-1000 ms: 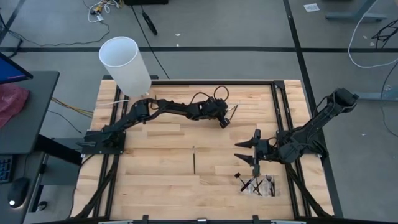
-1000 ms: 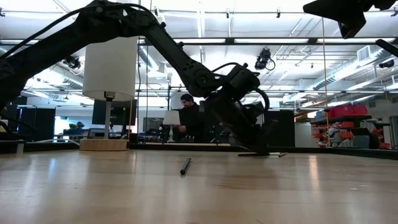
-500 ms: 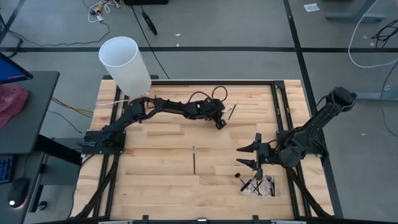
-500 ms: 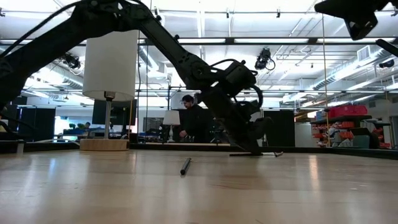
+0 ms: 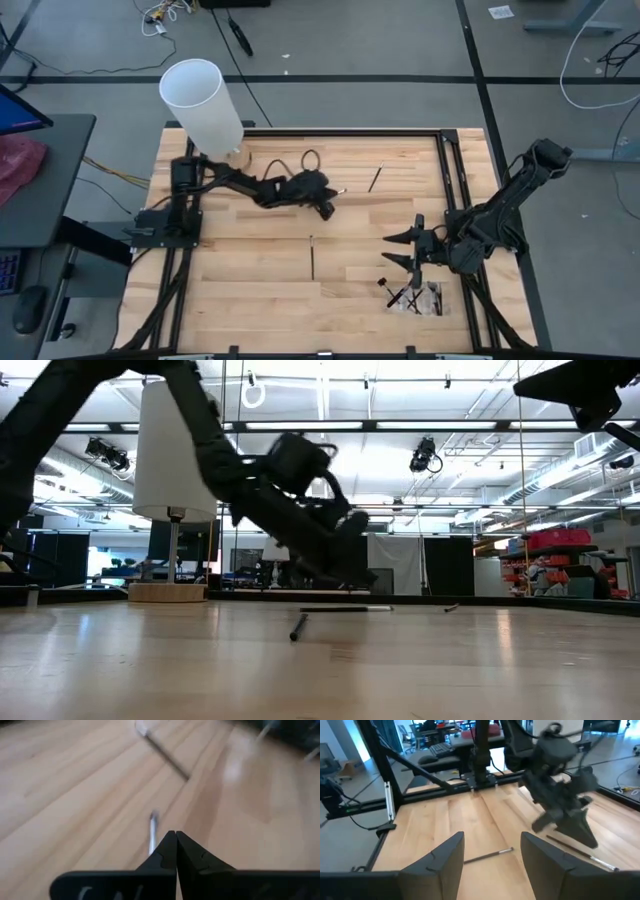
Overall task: Pick & Place Makeup Supplies
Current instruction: Put the silver makeup brush into the transparent organizer
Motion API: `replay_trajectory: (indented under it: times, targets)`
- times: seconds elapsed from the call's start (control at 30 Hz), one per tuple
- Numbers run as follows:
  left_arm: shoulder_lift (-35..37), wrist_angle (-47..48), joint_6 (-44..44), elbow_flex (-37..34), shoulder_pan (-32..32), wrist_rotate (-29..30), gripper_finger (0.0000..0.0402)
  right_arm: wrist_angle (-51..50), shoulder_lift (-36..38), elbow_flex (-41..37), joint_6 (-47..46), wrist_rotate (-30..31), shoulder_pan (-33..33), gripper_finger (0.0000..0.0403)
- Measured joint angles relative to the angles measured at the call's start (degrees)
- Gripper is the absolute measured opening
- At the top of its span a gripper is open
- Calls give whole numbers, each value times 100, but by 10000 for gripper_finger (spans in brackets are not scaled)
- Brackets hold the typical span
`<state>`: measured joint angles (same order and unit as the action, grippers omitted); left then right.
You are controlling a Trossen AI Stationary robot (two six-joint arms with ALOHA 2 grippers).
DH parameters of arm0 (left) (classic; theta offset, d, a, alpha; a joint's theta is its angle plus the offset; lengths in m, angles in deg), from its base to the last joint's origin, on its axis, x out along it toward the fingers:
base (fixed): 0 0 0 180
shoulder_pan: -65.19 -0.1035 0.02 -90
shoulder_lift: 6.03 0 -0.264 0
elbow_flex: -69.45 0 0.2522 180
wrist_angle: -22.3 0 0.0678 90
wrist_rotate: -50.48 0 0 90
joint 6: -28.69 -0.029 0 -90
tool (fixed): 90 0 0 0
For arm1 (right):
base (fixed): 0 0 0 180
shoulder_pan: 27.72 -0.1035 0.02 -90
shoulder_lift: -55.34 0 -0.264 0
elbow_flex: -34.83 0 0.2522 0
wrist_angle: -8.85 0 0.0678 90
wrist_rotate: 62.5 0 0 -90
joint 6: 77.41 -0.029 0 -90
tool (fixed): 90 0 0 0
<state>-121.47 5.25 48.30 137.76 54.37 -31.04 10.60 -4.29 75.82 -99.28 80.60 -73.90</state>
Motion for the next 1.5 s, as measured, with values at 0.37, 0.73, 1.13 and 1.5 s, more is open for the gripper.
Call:
replay_trajectory:
  times: [0.37,0.73,1.13,1.5]
  targets:
    - [183,-957,-534,-835,22,115,45,-18,-16,0,-17,-2,212,196]
    - [-604,-1075,-985,-443,113,478,174,-16,-16,0,-15,-4,363,196]
    - [-1057,-1057,-903,-302,65,482,59,-17,-16,0,-15,-15,362,196]
    - [-1022,-1004,-960,-311,32,185,15,-17,-16,0,-15,-20,360,196]
